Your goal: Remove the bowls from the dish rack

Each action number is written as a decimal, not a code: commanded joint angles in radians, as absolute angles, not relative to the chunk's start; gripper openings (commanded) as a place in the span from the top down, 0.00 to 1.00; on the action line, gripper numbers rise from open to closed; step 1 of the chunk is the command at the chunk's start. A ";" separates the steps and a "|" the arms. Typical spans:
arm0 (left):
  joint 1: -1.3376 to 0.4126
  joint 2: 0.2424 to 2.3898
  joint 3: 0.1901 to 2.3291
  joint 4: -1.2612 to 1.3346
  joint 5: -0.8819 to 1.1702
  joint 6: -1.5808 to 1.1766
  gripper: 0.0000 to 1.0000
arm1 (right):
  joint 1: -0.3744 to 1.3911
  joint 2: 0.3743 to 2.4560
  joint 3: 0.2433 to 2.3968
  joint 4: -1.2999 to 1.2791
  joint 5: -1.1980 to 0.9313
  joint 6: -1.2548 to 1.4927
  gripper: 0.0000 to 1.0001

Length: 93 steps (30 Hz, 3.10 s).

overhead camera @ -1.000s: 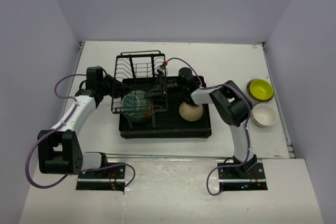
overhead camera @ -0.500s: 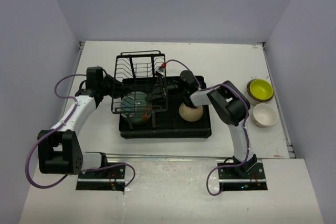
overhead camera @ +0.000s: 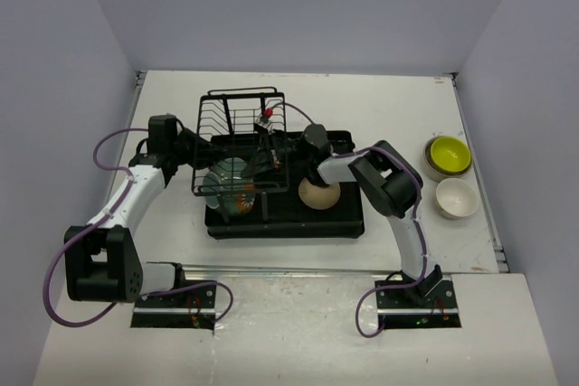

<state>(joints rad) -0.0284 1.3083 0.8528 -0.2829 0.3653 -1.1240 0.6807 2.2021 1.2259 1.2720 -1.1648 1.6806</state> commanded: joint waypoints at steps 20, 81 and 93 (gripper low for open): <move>-0.032 1.278 0.850 -0.281 0.402 -1.137 0.88 | 0.719 2.307 1.147 1.649 -1.098 1.887 1.00; -0.011 1.275 0.811 -0.238 0.394 -1.163 0.87 | 0.566 2.036 1.121 1.408 -1.253 1.692 1.00; -0.011 1.279 0.819 -0.245 0.387 -1.164 0.87 | 0.525 2.023 1.143 1.427 -1.276 1.712 1.00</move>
